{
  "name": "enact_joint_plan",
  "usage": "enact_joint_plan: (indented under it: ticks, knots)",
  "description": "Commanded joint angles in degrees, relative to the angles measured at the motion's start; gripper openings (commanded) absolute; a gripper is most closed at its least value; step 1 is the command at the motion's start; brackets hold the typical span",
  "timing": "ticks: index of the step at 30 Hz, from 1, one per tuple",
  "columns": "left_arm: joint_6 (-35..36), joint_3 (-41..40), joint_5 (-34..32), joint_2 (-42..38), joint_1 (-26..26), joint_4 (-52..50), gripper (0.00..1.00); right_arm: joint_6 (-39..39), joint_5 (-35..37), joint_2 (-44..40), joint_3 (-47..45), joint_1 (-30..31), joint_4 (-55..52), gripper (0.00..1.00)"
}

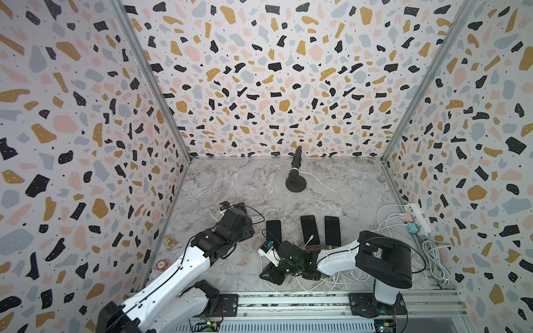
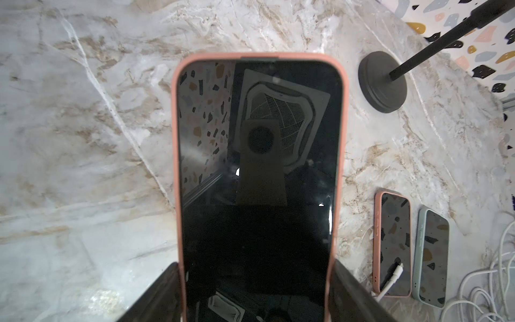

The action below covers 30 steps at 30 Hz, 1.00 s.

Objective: Unplug the charging cable from the phone
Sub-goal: Remove the charging cable from the phone, then place the phone at the center of the board.

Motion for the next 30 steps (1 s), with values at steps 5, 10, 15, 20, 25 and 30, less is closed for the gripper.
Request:
enact_joint_plan:
  ticks: [5, 10, 15, 20, 25, 30]
  knots:
    - [-0.49, -1.59, -0.08, 3.41, 0.15, 4.42, 0.54, -0.58, 3.80, -6.42, -0.62, -0.32, -4.67, 0.99]
    - [0.23, -1.32, 0.49, 7.44, 0.21, 4.82, 0.55, 0.62, 15.50, -15.95, -3.12, -2.39, -13.02, 1.00]
    - [0.99, -0.43, 1.90, 13.05, 0.29, 6.14, 0.55, 2.57, 28.04, -26.87, -4.58, -6.98, -28.93, 1.00]
    - [0.43, -0.76, 2.45, 19.09, 0.35, 8.26, 0.54, 3.93, 36.79, -42.05, -7.82, -9.30, -42.06, 1.00]
    - [-0.01, -0.98, 3.09, 23.42, 0.32, 9.13, 0.52, 6.36, 37.20, -52.27, -10.15, -17.25, -52.85, 1.00]
    - [0.80, -0.93, 1.70, 24.42, 0.36, 8.05, 0.52, 6.51, 36.30, -59.77, -12.69, -21.02, -56.87, 1.00]
